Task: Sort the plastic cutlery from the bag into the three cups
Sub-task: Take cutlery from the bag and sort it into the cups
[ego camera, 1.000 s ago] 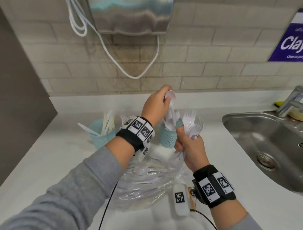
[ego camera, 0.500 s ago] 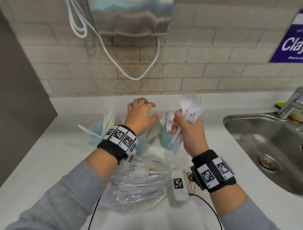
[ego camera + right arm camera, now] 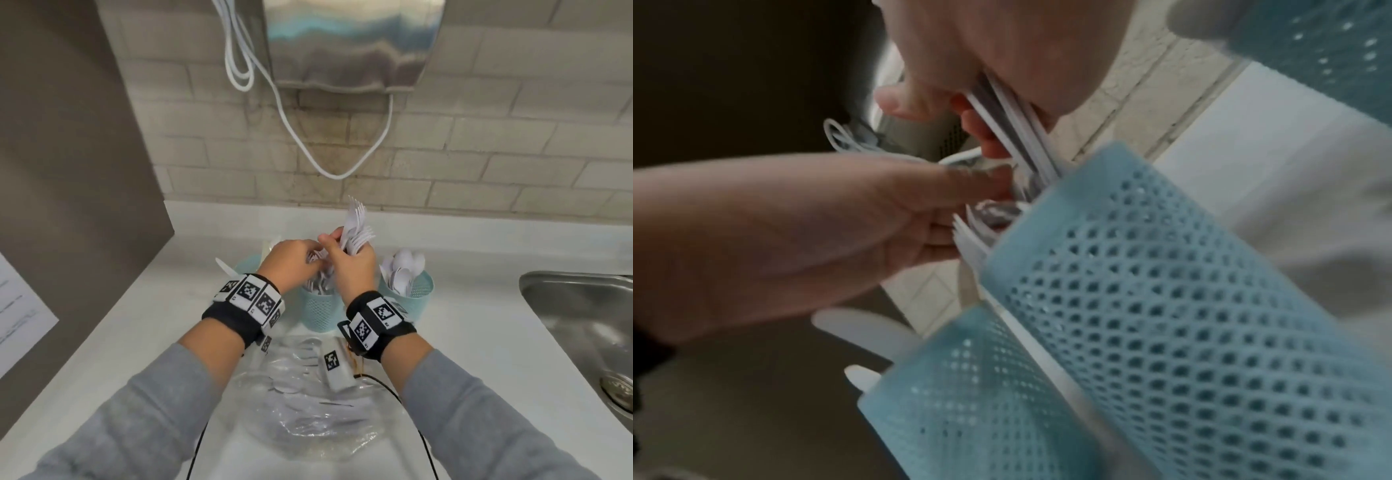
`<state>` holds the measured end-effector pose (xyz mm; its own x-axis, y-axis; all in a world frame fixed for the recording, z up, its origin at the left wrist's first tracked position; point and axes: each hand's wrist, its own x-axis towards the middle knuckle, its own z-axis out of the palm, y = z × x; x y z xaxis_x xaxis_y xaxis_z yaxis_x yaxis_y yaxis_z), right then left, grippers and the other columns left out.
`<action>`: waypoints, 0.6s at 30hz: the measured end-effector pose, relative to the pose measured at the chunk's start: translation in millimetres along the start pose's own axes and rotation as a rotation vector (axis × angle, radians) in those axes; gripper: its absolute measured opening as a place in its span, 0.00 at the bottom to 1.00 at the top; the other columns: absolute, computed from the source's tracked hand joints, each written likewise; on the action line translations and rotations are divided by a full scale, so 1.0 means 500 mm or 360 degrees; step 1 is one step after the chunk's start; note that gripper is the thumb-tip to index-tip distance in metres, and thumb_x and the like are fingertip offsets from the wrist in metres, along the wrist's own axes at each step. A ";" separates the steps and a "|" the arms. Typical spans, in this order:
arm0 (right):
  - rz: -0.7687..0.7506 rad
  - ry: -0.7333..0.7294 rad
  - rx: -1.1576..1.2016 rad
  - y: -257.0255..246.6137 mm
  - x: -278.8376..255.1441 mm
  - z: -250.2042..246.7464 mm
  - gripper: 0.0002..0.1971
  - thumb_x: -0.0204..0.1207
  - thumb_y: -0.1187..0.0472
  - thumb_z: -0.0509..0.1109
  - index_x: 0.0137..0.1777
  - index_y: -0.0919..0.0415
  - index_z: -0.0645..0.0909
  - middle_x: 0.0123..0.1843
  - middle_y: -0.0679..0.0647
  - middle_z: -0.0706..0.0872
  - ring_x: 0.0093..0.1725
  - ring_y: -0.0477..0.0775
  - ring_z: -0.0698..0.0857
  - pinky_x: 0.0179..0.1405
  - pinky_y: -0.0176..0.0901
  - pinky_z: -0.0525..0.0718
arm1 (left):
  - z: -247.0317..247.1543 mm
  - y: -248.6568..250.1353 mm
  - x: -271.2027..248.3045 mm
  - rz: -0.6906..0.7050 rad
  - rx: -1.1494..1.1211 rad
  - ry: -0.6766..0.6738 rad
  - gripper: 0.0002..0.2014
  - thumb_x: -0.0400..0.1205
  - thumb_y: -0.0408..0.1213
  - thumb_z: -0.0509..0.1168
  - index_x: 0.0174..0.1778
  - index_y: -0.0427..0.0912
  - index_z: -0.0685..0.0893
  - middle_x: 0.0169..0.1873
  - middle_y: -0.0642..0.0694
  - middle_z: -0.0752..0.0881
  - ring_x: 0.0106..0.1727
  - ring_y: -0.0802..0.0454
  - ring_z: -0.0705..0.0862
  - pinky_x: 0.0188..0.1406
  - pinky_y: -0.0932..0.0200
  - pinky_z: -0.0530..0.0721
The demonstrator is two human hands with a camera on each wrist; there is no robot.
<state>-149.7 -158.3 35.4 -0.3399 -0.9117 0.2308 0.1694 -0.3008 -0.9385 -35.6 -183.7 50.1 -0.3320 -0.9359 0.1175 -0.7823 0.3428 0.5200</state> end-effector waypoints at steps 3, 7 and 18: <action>-0.0014 -0.0029 -0.0076 0.036 -0.006 -0.010 0.06 0.71 0.71 0.76 0.43 0.67 0.81 0.33 0.55 0.84 0.28 0.38 0.83 0.32 0.30 0.83 | -0.004 -0.010 -0.001 0.0112 -0.0039 -0.0014 0.14 0.78 0.35 0.65 0.59 0.43 0.86 0.52 0.38 0.86 0.53 0.43 0.84 0.53 0.54 0.80; 0.0024 -0.0180 -0.0319 0.066 -0.004 -0.018 0.08 0.73 0.71 0.74 0.50 0.66 0.81 0.37 0.55 0.85 0.33 0.40 0.85 0.38 0.32 0.83 | -0.014 -0.014 0.003 0.0100 -0.0099 -0.0041 0.27 0.78 0.29 0.62 0.75 0.44 0.71 0.71 0.40 0.74 0.74 0.44 0.71 0.72 0.55 0.69; 0.0023 -0.0677 -0.1082 0.019 -0.003 -0.030 0.21 0.74 0.70 0.71 0.67 0.65 0.74 0.54 0.51 0.80 0.53 0.48 0.80 0.45 0.24 0.82 | -0.008 0.025 -0.037 0.0626 -0.0129 0.0071 0.39 0.78 0.54 0.65 0.82 0.52 0.54 0.82 0.51 0.56 0.81 0.55 0.57 0.79 0.59 0.57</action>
<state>-161.4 -155.4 22.4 0.0630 -0.9840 0.1668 -0.4764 -0.1765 -0.8613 -37.3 -162.2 57.9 -0.5735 -0.7376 0.3565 -0.5552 0.6699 0.4929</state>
